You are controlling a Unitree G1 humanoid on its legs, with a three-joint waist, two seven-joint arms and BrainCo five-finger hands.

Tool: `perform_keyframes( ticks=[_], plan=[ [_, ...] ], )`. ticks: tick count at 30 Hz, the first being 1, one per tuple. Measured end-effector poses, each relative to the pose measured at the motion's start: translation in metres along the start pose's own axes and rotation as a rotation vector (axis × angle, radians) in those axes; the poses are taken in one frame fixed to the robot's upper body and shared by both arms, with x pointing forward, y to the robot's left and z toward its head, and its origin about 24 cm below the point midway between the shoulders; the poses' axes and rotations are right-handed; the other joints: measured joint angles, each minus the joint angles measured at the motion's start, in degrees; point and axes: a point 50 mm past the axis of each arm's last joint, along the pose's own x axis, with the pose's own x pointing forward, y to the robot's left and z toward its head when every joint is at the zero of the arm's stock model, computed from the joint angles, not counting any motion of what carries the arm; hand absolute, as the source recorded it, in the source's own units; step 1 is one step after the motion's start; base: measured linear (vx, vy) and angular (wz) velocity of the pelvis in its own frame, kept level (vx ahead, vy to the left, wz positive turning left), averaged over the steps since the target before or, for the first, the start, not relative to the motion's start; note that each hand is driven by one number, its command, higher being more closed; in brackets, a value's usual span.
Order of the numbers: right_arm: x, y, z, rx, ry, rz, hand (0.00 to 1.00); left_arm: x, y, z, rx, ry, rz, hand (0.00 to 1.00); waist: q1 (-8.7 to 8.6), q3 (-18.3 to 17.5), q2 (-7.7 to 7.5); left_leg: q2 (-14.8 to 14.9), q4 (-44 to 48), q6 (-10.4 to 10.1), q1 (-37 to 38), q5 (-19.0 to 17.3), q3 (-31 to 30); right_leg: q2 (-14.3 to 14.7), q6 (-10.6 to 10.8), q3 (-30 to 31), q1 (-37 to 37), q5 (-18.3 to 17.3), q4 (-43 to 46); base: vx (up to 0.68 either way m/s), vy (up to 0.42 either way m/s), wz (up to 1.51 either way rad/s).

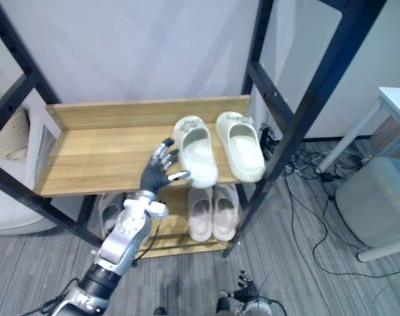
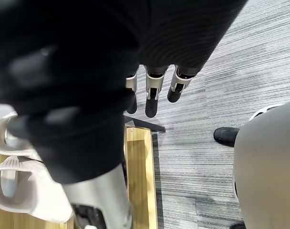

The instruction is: Organize the slippers on the shoe rack

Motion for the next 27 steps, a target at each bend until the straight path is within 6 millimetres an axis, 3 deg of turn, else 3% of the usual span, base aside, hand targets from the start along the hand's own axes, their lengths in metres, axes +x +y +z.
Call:
perform_keyframes(
  ticks=[7, 14, 27],
  plan=[
    [0.001, 0.000, -0.001, -0.001, 0.006, 0.000, 0.00, 0.015, -0.005, -0.002, 0.034, 0.015, -0.026, 0.00, -0.13, -0.17, -0.19, 0.01, 0.00, 0.03, -0.02, 0.02, 0.12, -0.02, 0.00, 0.09, -0.10, 0.01, -0.14, 0.00, 0.000, 0.00],
    [0.001, 0.000, 0.000, 0.000, 0.004, 0.001, 0.00, 0.031, 0.005, 0.001, 0.076, 0.018, 0.023, 0.00, -0.58, -0.16, -0.50, 0.13, -0.09, 0.02, 0.04, 0.01, 0.57, -0.05, 0.04, 0.55, -0.33, 0.07, -0.29, -0.01, -0.004, -0.02],
    [0.001, 0.000, 0.000, 0.008, 0.004, -0.002, 0.00, 0.034, 0.019, 0.003, 0.122, 0.015, 0.071, 0.00, -1.02, -0.17, -1.05, 0.14, -0.10, 0.03, 0.12, -0.02, 1.81, -0.08, 0.10, 1.86, -0.97, 0.52, -0.41, -0.01, -0.005, -0.05]
  ],
)
